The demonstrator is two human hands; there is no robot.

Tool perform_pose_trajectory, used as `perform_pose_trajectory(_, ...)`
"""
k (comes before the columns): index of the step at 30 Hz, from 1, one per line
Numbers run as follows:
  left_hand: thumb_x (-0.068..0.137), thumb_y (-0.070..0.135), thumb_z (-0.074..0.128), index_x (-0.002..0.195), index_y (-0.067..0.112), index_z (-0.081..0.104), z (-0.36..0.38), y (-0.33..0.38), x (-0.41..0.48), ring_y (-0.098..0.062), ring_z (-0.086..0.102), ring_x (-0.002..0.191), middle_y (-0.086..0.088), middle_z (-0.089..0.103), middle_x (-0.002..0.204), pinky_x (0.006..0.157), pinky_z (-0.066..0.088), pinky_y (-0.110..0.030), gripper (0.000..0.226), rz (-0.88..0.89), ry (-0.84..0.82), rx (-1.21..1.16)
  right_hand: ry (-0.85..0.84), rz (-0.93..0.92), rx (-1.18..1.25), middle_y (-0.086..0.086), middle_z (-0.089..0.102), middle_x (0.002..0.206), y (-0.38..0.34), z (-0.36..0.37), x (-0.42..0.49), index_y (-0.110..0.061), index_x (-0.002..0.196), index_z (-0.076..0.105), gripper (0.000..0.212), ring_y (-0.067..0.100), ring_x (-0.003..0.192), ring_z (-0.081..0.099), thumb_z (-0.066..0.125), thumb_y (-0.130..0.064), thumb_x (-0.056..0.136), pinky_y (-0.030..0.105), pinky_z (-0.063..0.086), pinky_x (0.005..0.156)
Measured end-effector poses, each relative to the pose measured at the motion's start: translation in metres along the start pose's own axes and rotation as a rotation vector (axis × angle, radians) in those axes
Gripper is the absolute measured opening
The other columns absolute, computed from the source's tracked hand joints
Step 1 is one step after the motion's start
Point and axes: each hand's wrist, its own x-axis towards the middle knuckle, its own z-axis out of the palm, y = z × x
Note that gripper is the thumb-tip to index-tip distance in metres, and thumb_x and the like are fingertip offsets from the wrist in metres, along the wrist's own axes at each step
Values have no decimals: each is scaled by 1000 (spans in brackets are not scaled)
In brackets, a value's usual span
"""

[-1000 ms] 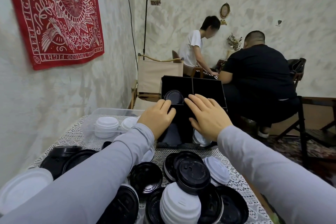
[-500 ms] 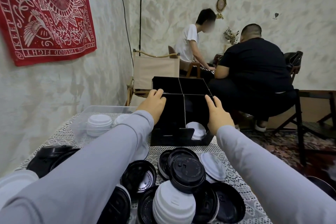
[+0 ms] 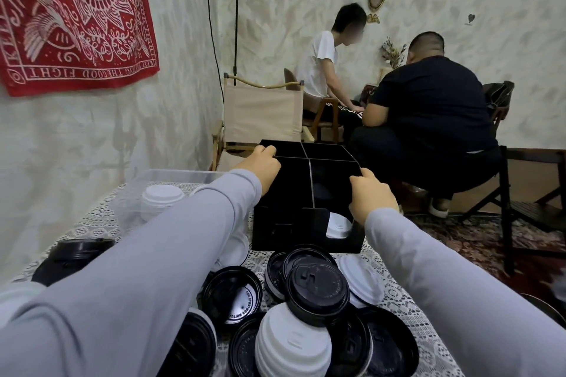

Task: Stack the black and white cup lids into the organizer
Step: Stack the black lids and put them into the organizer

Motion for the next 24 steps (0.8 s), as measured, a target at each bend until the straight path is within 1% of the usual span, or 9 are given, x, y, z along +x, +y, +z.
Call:
perform_pose_trajectory(3, 89, -2, 48, 131, 10, 51, -5, -2, -6, -30, 33, 127, -10, 35, 138, 102, 35, -38, 44, 6, -8, -62, 2, 3, -20, 8, 38, 136, 0, 3, -1, -13, 118, 55, 35, 38, 107, 52, 50, 0, 85, 36, 41, 73)
perform_pose_trajectory(5, 92, 5, 47, 140, 16, 42, -4, -5, -13, -29, 25, 137, -8, 25, 150, 108, 32, -40, 49, 1, -30, -96, 27, -50, -105, 9, 33, 144, 0, 4, -3, -17, 132, 48, 43, 34, 123, 41, 50, -11, 89, 38, 39, 93)
perform_pose_trajectory(6, 93, 10, 47, 144, 19, 36, -3, -6, -16, -26, 16, 142, -6, 16, 155, 112, 27, -41, 53, 10, -47, -88, 48, -90, -140, 9, 30, 148, 1, 5, -3, -19, 136, 45, 45, 31, 131, 34, 49, -17, 91, 40, 32, 104)
perform_pose_trajectory(8, 93, 18, 47, 147, 22, 27, -1, -6, -22, -22, 3, 145, -3, 6, 158, 115, 17, -42, 58, 53, -60, -43, 56, -184, -152, 5, 27, 153, -1, 3, -6, -24, 140, 40, 48, 26, 138, 27, 45, -23, 93, 41, 20, 113)
perform_pose_trajectory(12, 94, 26, 47, 146, 24, 29, -10, 0, -43, -20, 14, 144, -1, 20, 156, 113, 19, -42, 56, 130, -49, -55, -21, -377, -104, 0, 44, 143, -15, -9, -18, -26, 141, 39, 46, 24, 127, 42, 40, -26, 95, 38, 30, 107)
perform_pose_trajectory(17, 93, 26, 48, 138, 26, 43, -29, 7, -83, -21, 45, 125, 2, 44, 142, 101, 41, -40, 45, 126, -115, -217, -153, -429, 13, -2, 59, 124, -35, -37, -49, -29, 126, 55, 34, 22, 108, 56, 42, -29, 95, 36, 47, 90)
perform_pose_trajectory(20, 94, 29, 48, 134, 28, 48, -42, 16, -109, -17, 52, 115, 5, 54, 131, 98, 43, -34, 40, 136, -146, -254, -335, -455, 127, -5, 62, 116, -44, -56, -73, -31, 125, 55, 32, 17, 102, 59, 48, -37, 94, 29, 46, 90)
perform_pose_trajectory(22, 94, 31, 49, 132, 28, 51, -49, 22, -130, -16, 53, 113, 7, 57, 126, 96, 42, -29, 38, 146, -165, -278, -513, -493, 144, -6, 56, 125, -46, -68, -92, -32, 133, 49, 43, 14, 111, 54, 53, -45, 91, 28, 41, 98)
perform_pose_trajectory(24, 94, 31, 50, 131, 26, 52, -51, 26, -150, -16, 54, 112, 5, 58, 124, 97, 43, -31, 37, 157, -210, -321, -629, -521, 119, -8, 49, 132, -44, -77, -110, -34, 140, 39, 59, 13, 119, 49, 61, -47, 86, 27, 36, 102)
